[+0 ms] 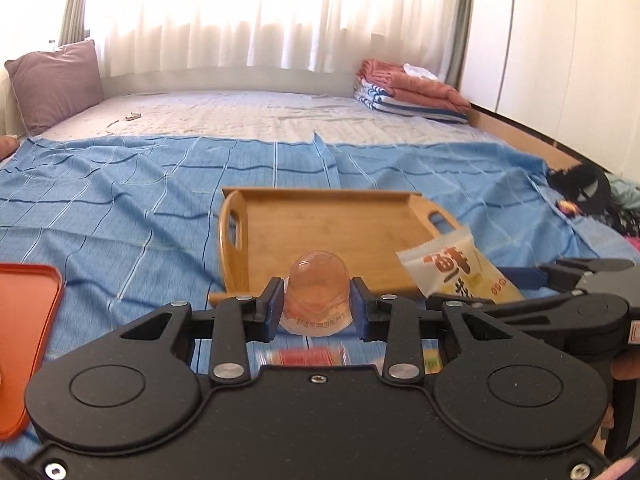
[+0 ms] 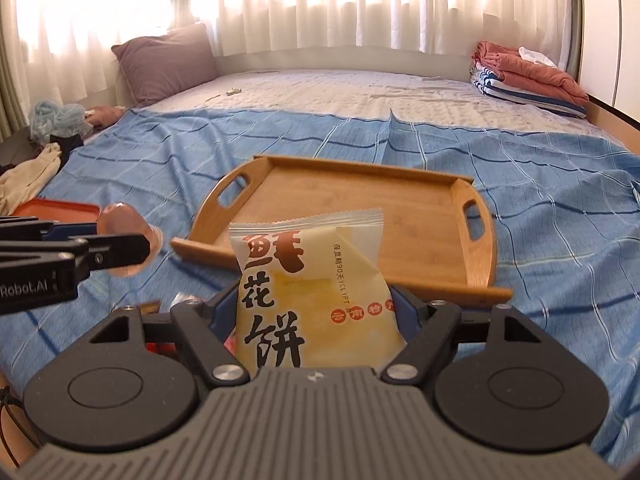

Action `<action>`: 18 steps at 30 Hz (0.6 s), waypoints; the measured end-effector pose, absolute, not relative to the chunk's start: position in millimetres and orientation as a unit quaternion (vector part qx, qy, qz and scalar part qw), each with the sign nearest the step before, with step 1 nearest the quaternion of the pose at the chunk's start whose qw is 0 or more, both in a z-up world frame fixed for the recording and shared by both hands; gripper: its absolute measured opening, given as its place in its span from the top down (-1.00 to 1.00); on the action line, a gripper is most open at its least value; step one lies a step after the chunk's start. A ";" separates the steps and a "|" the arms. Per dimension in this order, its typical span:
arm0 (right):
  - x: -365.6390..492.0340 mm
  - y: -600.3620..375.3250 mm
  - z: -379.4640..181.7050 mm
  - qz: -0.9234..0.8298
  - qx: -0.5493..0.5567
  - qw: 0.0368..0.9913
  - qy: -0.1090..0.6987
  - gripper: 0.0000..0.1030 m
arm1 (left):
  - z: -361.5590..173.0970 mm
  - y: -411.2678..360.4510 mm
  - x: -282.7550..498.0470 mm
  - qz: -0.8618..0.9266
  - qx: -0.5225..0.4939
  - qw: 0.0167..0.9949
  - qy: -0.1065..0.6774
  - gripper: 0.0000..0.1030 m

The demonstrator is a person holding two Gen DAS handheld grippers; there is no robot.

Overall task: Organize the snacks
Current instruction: 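Carry the jelly cup with the left tool while the right tool carries the pastry packet to the wooden tray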

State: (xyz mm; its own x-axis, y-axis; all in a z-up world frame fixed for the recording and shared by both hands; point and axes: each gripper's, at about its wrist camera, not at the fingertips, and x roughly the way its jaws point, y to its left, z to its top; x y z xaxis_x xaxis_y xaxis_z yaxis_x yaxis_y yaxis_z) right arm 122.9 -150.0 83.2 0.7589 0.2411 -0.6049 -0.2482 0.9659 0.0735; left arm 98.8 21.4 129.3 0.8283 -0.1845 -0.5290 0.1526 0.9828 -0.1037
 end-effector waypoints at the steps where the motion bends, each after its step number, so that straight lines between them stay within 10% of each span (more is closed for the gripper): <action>1: 133.0 -150.9 84.3 0.126 -0.003 0.937 0.325 -0.50 | 131.5 22.8 110.8 -0.089 -0.036 0.954 0.283 0.35; 18: 272.9 -153.5 64.0 0.094 0.022 0.918 0.384 -0.50 | 97.0 21.2 289.8 -0.053 -0.058 0.924 0.374 0.35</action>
State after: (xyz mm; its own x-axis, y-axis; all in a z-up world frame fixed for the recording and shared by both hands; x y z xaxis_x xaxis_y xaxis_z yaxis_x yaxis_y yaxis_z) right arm 272.9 -153.5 64.0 0.6875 0.1891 -0.7011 -0.1551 0.9815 0.1126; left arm 289.8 21.2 97.0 0.7146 -0.1412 -0.6852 0.0538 0.9876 -0.1474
